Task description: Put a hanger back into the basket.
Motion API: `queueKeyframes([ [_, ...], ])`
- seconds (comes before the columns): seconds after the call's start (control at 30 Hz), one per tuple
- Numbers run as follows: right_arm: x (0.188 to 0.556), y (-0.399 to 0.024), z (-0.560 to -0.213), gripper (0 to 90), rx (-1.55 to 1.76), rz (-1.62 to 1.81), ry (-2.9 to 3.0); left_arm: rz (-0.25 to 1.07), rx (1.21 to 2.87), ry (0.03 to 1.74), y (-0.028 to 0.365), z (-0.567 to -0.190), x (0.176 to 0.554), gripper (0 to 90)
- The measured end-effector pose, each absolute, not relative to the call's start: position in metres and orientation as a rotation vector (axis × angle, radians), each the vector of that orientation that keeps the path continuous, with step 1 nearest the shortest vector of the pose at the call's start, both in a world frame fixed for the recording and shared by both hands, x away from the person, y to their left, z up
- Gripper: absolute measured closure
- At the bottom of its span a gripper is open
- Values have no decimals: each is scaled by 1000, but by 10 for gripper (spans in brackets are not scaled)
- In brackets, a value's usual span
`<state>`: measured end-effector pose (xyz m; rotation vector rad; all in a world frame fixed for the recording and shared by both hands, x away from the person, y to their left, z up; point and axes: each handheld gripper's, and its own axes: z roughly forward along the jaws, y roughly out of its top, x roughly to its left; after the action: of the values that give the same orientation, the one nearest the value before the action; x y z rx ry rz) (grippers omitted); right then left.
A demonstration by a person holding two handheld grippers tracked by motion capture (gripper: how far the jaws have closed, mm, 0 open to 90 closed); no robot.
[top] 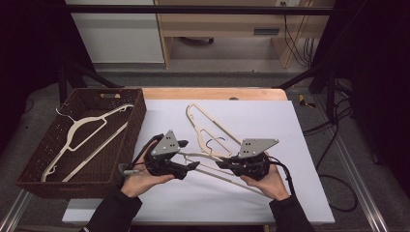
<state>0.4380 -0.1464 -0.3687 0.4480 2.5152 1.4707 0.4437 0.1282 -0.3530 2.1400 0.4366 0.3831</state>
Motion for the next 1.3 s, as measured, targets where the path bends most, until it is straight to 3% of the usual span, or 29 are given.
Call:
queueKeyframes([
  [0.2,437,-141,-371,868,422,1460,2549,369,2196,402,117,-360,446,454],
  [0.33,436,-138,-373,868,413,1452,2562,354,2235,389,114,-362,447,628],
  [0.57,438,-137,-375,849,409,1436,2591,352,2298,363,115,-365,444,699],
  [0.9,438,-138,-377,595,497,1402,2460,181,2276,364,114,-371,438,856],
  [1.3,427,-178,-371,254,699,1528,2173,227,2160,536,133,-355,438,862],
])
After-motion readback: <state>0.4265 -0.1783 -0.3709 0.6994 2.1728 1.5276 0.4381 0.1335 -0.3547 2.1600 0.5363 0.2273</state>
